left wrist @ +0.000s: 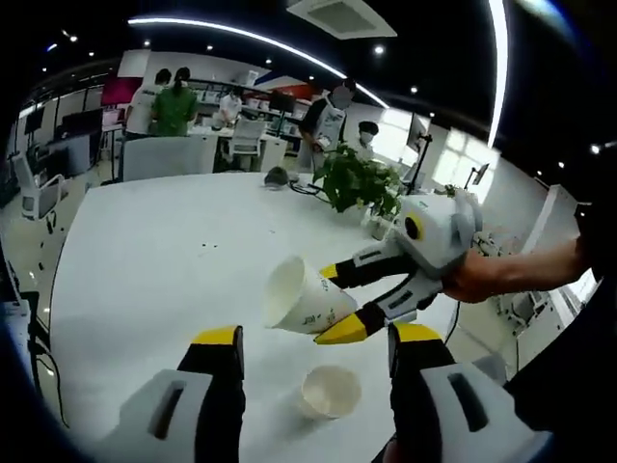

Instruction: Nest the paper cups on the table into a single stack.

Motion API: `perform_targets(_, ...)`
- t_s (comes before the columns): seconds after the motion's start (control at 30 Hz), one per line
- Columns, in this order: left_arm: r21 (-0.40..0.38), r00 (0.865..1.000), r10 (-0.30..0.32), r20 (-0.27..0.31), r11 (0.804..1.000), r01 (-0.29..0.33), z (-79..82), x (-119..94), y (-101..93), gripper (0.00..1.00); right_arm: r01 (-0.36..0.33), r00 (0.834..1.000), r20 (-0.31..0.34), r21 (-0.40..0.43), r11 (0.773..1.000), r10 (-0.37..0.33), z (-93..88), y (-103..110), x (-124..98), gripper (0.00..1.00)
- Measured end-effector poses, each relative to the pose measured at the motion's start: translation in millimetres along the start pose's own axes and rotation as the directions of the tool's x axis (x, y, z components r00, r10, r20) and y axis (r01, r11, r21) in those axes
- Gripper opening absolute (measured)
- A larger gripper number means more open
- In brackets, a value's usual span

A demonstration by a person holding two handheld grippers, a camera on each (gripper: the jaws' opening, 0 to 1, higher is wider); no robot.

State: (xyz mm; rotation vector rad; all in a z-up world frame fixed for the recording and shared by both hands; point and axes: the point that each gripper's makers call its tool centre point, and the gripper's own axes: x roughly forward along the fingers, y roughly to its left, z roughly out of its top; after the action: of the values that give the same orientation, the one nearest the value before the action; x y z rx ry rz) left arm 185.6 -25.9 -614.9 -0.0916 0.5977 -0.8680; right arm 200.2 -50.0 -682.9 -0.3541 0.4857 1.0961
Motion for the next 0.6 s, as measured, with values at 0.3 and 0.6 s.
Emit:
perform_targets(0.3, -0.013, 0.994, -0.096, -0.044, 0.995, 0.096, -12.7, 6.5, -20.0, 0.45, -0.047, 0.999, -0.003, -0.127, 0.991, 0.047, 7.1, 32.7, -13.1, 0.38)
perform_targets(0.6, -0.085, 0.981, -0.188, -0.053, 0.979, 0.183, -27.1, 9.8, -35.8, 0.31, -0.086, 0.996, -0.006, -0.259, 0.962, 0.087, 12.9, 53.4, -15.5, 0.38)
